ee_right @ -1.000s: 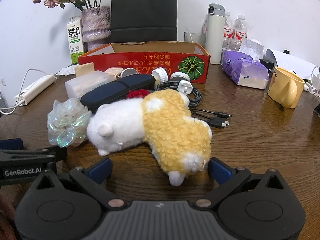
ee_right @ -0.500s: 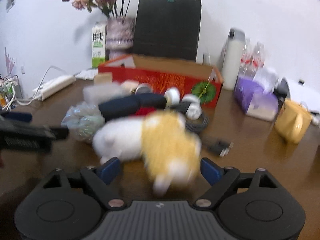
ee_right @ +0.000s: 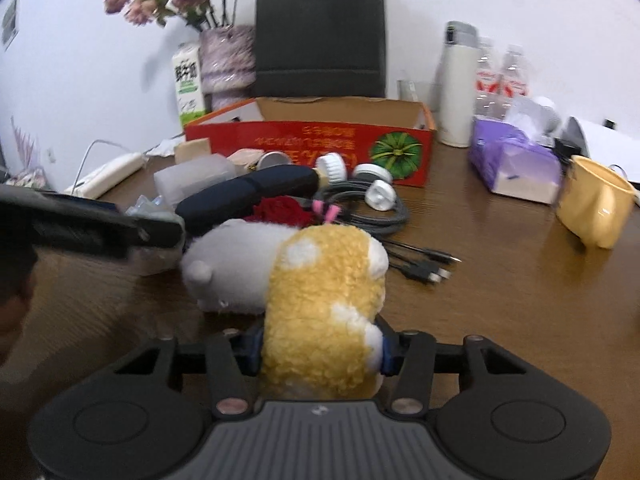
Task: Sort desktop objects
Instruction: 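Carry the bag and plush toy into the red box and open both grippers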
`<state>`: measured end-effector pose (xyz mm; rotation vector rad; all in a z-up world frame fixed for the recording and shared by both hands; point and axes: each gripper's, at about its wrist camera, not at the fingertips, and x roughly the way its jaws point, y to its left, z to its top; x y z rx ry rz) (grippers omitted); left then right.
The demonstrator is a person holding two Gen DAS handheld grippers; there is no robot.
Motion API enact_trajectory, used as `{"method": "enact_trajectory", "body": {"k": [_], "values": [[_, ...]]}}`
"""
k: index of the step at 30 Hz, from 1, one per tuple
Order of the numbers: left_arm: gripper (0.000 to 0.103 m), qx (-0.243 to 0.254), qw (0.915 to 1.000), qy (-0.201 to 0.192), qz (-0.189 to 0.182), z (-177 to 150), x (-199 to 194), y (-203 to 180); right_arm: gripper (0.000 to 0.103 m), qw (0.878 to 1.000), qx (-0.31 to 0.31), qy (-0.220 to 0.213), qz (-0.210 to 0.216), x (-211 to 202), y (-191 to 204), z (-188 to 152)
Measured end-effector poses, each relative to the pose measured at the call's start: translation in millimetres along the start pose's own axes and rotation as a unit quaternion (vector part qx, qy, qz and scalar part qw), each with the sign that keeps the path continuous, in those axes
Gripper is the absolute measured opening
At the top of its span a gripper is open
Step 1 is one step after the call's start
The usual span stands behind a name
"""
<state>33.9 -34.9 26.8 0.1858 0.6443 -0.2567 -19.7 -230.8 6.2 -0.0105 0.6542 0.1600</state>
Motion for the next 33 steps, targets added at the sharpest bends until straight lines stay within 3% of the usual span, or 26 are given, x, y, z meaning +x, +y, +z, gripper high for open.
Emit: {"method": "enact_trajectory", "body": {"k": [3,9,12,16,20,24,28,31,33], "values": [[0.046,0.011,0.9998,0.008,0.015,-4.5,-8.1,-10.7,0.048,1.000,-0.007,-0.010,-0.017,-13.4,-0.1,-9.1],[0.045,-0.008,0.9996,-0.022,-0.013,-21.5,-60.3,-15.6,0.048,0.999,-0.006,-0.043,-0.032,-46.3,-1.1,-20.1],[0.045,-0.026,0.9993,-0.027,-0.001,-39.1,-83.5,-11.7,0.048,0.998,-0.009,-0.058,-0.036,-62.8,1.3,-26.9],[0.045,-0.007,0.9986,-0.040,0.035,-63.9,-102.1,-14.1,0.048,0.996,-0.016,-0.069,-0.051,-78.4,11.8,-37.3],[0.045,-0.032,0.9973,-0.060,0.027,-68.1,-117.2,-5.8,0.048,0.994,-0.011,-0.092,-0.054,-88.6,23.8,-41.9],[0.046,-0.013,0.9952,-0.094,0.021,-28.2,-128.6,5.0,0.048,0.991,-0.015,-0.122,-0.053,-96.2,27.0,-14.5],[0.046,0.001,0.9935,-0.113,0.013,41.2,-111.3,23.5,0.048,0.993,0.004,-0.113,-0.044,-78.9,10.3,62.2],[0.046,-0.031,0.9960,-0.084,0.002,108.0,-68.9,51.6,0.048,0.993,0.021,-0.112,-0.043,-49.1,-8.7,124.2],[0.046,-0.034,0.9972,-0.065,0.016,149.7,-29.1,66.0,0.048,0.993,0.022,-0.104,-0.053,-18.0,-22.3,164.8]]}}
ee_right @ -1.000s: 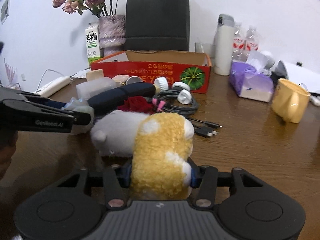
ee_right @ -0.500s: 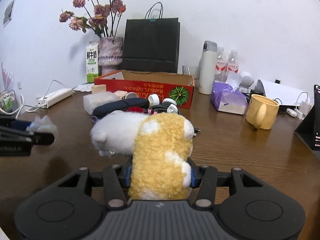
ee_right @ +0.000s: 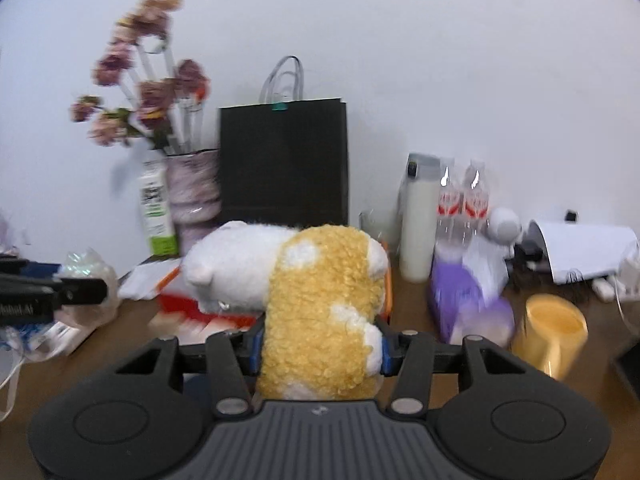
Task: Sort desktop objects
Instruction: 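Carry the bag and plush toy into the red box and open both grippers, then withdraw both grippers from the box back over the table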
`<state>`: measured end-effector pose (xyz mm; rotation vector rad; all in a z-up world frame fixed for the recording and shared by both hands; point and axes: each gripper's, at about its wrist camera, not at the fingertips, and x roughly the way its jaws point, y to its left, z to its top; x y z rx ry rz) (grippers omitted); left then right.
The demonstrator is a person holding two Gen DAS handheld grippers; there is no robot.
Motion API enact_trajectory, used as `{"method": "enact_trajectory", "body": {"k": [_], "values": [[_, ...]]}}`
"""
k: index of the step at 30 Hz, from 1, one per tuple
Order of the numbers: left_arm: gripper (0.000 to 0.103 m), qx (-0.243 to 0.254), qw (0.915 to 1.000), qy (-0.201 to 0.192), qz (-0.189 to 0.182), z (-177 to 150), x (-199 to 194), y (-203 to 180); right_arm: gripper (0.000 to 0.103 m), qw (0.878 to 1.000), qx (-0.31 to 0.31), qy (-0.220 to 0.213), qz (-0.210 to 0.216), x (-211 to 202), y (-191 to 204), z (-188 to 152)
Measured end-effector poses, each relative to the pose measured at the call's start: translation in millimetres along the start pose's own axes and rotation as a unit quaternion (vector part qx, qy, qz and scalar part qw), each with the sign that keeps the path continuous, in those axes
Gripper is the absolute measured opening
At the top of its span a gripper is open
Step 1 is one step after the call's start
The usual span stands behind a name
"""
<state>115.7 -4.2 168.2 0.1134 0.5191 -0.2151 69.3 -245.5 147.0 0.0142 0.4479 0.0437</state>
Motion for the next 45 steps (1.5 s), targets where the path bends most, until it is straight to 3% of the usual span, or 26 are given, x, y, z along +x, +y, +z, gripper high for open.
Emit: {"method": "enact_trajectory", "body": {"k": [3,5,7,8,10,13,16,18,20,22,26,30,33,38,42,45], "values": [[0.046,-0.016,0.9987,0.047,0.006,39.8,76.3,17.3,0.048,0.999,0.004,0.036,-0.004,76.1,-11.4,44.4],[0.046,-0.028,0.9962,0.080,0.019,56.1,127.6,27.0,0.048,0.997,0.020,0.078,0.004,129.2,-19.6,64.4],[0.046,-0.020,0.9935,0.112,0.009,67.0,179.7,32.9,0.048,0.990,0.028,0.134,0.019,183.8,-24.4,78.2],[0.046,-0.014,0.9919,0.123,0.025,68.0,203.6,35.2,0.048,0.987,0.027,0.160,0.022,209.8,-24.8,81.4],[0.048,-0.001,0.9878,0.146,0.054,68.1,242.9,36.3,0.048,0.978,0.023,0.208,0.016,257.2,-25.3,81.4],[0.052,-0.025,0.9822,0.171,0.075,65.9,291.2,45.8,0.048,0.967,0.022,0.253,-0.010,314.9,-27.5,72.4],[0.065,-0.023,0.9804,0.182,0.073,64.8,316.5,47.2,0.051,0.961,-0.004,0.272,-0.043,348.9,-25.4,61.5],[0.073,-0.014,0.9795,0.188,0.071,60.4,327.2,44.5,0.060,0.960,-0.030,0.272,-0.059,358.8,-19.7,57.3],[0.086,0.000,0.9818,0.179,0.064,55.3,332.3,40.3,0.077,0.958,-0.046,0.275,-0.062,364.7,-13.7,55.8],[0.097,0.012,0.9838,0.170,0.054,49.1,330.9,35.7,0.081,0.958,-0.051,0.278,-0.056,366.8,-10.0,54.7],[0.098,0.012,0.9851,0.162,0.056,52.2,316.5,32.5,0.081,0.955,-0.017,0.291,-0.048,360.8,-11.4,61.1],[0.103,-0.035,0.9860,0.159,0.037,75.4,283.9,44.6,0.083,0.955,0.028,0.295,-0.026,339.8,-25.1,81.1],[0.103,-0.096,0.9774,0.188,0.005,87.6,257.5,57.9,0.089,0.956,0.058,0.287,-0.015,313.8,-28.6,95.4],[0.103,-0.153,0.9702,0.186,0.029,97.5,206.4,74.6,0.089,0.957,0.075,0.281,0.002,272.4,-25.9,111.0],[0.103,-0.132,0.9797,0.140,0.057,97.8,155.8,68.1,0.090,0.969,0.066,0.238,-0.011,229.8,-13.5,115.6],[0.103,-0.113,0.9883,0.090,0.051,86.9,120.3,62.3,0.093,0.980,0.065,0.188,-0.007,196.8,-10.2,107.8]]}}
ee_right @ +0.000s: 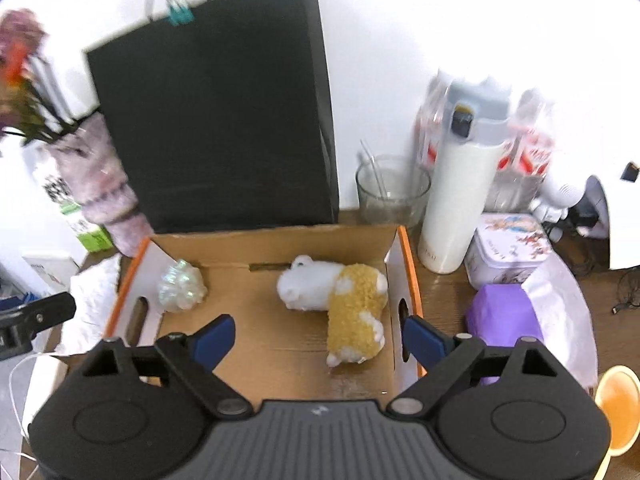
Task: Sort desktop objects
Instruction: 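Withdraw both grippers from the box back over the table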
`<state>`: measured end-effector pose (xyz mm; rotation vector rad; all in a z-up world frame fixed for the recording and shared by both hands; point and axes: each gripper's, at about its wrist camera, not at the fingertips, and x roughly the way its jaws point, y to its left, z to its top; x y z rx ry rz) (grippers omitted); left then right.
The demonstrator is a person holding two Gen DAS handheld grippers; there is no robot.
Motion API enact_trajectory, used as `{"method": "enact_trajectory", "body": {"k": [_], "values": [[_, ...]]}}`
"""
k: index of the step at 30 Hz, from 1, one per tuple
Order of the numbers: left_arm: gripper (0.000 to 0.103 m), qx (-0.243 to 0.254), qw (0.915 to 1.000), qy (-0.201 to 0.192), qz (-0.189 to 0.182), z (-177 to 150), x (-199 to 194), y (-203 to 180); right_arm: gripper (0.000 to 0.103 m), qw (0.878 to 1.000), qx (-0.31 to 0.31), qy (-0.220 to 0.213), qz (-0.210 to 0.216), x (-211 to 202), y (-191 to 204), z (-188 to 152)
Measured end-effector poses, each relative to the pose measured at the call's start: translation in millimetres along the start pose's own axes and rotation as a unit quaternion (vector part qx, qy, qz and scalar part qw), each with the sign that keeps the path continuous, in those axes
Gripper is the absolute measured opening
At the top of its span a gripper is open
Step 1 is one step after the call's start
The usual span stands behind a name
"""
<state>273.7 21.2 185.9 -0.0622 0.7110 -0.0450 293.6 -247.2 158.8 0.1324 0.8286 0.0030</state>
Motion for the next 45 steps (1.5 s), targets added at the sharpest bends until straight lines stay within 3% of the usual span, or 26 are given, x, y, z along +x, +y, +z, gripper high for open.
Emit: {"method": "enact_trajectory", "body": {"k": [6,8,12,14,16,19,25,30,33,38,41,45], "values": [[0.103,-0.008,0.9942,-0.105,0.022,-56.3,-63.1,-1.3,0.096,0.990,-0.014,-0.137,0.041,-38.3,-4.7,-59.8],[0.103,-0.011,0.9929,-0.116,0.021,-83.3,-79.7,-4.4,0.095,0.990,-0.019,-0.133,0.050,-46.8,-2.6,-84.8],[0.103,-0.045,0.9935,-0.098,-0.038,-154.4,-112.0,-4.7,0.096,0.988,-0.025,-0.127,0.087,-77.6,5.1,-148.9],[0.103,-0.063,0.9909,-0.107,-0.052,-192.6,-126.3,-4.0,0.096,0.986,-0.037,-0.128,0.103,-96.0,7.6,-186.2],[0.103,-0.041,0.9906,-0.114,-0.063,-228.1,-136.3,-5.5,0.097,0.982,-0.067,-0.144,0.106,-113.9,10.2,-222.8],[0.103,0.005,0.9937,-0.104,-0.042,-266.7,-142.4,-8.5,0.101,0.977,-0.108,-0.151,0.103,-134.3,10.3,-275.6],[0.103,0.034,0.9930,-0.111,-0.020,-309.5,-158.6,-14.6,0.101,0.986,-0.078,-0.117,0.090,-144.0,-4.3,-348.0],[0.103,0.065,0.9929,-0.098,-0.019,-330.1,-154.1,-20.8,0.101,0.989,-0.088,-0.101,0.063,-144.2,-8.9,-375.6],[0.103,0.068,0.9928,-0.098,-0.009,-336.5,-152.7,-21.2,0.101,0.990,-0.071,-0.105,0.058,-143.1,-9.6,-374.9],[0.103,0.056,0.9945,-0.087,-0.022,-339.9,-150.3,-18.7,0.101,0.993,-0.070,-0.085,0.042,-133.0,-8.6,-370.3],[0.103,0.058,0.9950,-0.076,-0.030,-341.8,-149.5,-19.2,0.101,0.992,-0.073,-0.096,0.044,-133.7,-8.7,-373.2],[0.103,0.050,0.9941,-0.090,-0.033,-345.2,-152.6,-17.5,0.101,0.992,-0.077,-0.090,0.040,-130.3,-8.1,-371.0]]}}
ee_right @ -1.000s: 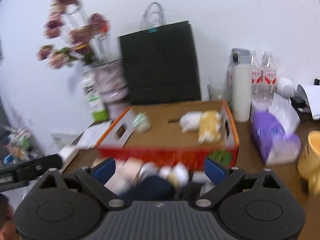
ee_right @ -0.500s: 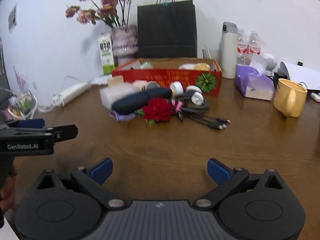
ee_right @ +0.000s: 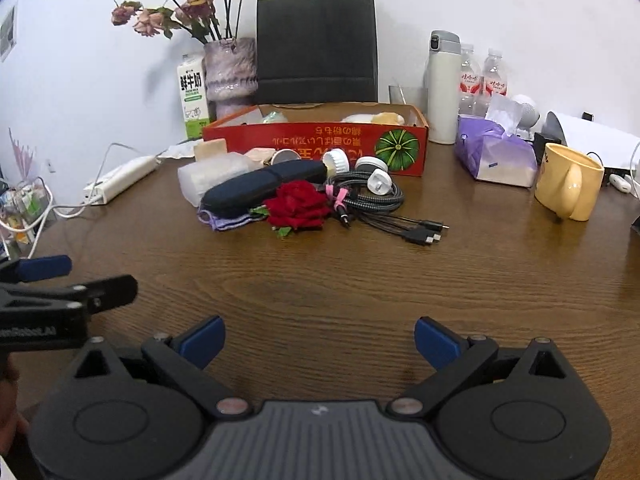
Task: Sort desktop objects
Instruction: 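Withdraw both grippers from the box back over the table, then grasp the navy pouch with the left gripper while the right grasps the red rose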
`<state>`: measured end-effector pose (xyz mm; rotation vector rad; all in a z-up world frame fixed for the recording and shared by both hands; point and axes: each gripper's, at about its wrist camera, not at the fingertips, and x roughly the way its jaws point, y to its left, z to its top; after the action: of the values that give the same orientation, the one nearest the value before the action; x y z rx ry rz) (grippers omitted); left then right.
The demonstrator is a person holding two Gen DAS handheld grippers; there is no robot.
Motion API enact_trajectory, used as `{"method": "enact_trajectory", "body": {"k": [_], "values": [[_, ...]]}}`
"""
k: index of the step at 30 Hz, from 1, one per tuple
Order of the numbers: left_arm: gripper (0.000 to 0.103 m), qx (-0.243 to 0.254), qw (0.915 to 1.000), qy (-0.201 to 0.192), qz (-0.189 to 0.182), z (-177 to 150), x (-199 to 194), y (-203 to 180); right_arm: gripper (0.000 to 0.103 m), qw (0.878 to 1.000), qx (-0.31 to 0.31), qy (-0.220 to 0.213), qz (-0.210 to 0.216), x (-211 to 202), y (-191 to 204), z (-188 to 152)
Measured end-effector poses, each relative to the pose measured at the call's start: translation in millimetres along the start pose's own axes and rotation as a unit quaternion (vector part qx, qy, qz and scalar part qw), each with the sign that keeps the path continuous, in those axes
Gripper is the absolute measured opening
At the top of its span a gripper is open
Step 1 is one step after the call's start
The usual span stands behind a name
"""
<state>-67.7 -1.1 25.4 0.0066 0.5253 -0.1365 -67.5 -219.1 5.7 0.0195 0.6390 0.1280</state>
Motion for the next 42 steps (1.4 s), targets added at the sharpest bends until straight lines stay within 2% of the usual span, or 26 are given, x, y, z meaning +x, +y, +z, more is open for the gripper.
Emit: {"method": "enact_trajectory", "body": {"k": [3,8,12,15,18,20,23,26,27,28,31,35,37,40,42], "values": [[0.103,-0.005,0.9998,-0.002,-0.020,-0.7,-1.0,3.0,0.101,1.000,0.010,0.004,-0.002,2.5,-1.6,-1.0],[0.103,-0.043,0.9988,0.002,-0.024,-0.3,0.2,9.9,0.101,1.000,0.007,0.008,0.007,3.2,-3.4,0.7],[0.103,-0.026,0.9986,0.040,-0.020,13.7,19.8,12.6,0.101,1.000,-0.016,-0.005,0.020,2.3,-0.4,3.6],[0.103,-0.014,0.9997,0.019,-0.002,38.0,37.0,12.8,0.091,0.999,-0.026,-0.023,0.033,6.6,-2.1,17.6],[0.103,0.007,0.9999,-0.002,-0.010,64.7,55.4,6.2,0.081,0.998,-0.035,-0.034,0.036,24.1,-7.7,41.7],[0.103,0.023,0.9996,-0.011,-0.011,76.3,68.1,1.1,0.069,0.997,-0.038,-0.028,0.054,44.6,-11.7,59.0],[0.102,0.039,0.9988,-0.018,-0.023,88.2,84.8,-5.2,0.066,0.995,-0.045,0.004,0.091,83.0,-11.0,79.3],[0.100,0.064,0.9963,-0.008,-0.056,92.8,98.5,-12.6,0.065,0.993,-0.077,0.016,0.093,109.0,-2.6,88.7],[0.099,0.077,0.9950,-0.005,-0.063,93.3,104.0,-16.7,0.065,0.992,-0.087,0.016,0.090,115.5,-0.9,90.3],[0.093,0.085,0.9942,-0.004,-0.066,93.1,108.8,-20.4,0.062,0.992,-0.094,0.013,0.087,120.5,-0.1,91.5],[0.075,0.094,0.9915,0.019,-0.089,94.3,128.3,-25.3,0.045,0.990,-0.104,0.004,0.100,120.8,-2.0,89.0],[0.077,0.089,0.9915,0.046,-0.083,99.3,157.0,-29.7,0.039,0.989,-0.113,-0.007,0.094,111.7,-7.3,85.5],[0.083,0.082,0.9905,0.064,-0.090,101.4,170.1,-30.2,0.039,0.989,-0.119,-0.008,0.087,109.9,-8.3,85.7],[0.071,0.065,0.9932,0.063,-0.072,97.3,173.6,-31.4,0.039,0.989,-0.117,-0.009,0.093,106.9,-11.3,86.7],[0.066,0.071,0.9925,0.059,-0.080,95.3,164.3,-29.9,0.039,0.988,-0.115,-0.007,0.101,106.3,-13.2,86.7]]}}
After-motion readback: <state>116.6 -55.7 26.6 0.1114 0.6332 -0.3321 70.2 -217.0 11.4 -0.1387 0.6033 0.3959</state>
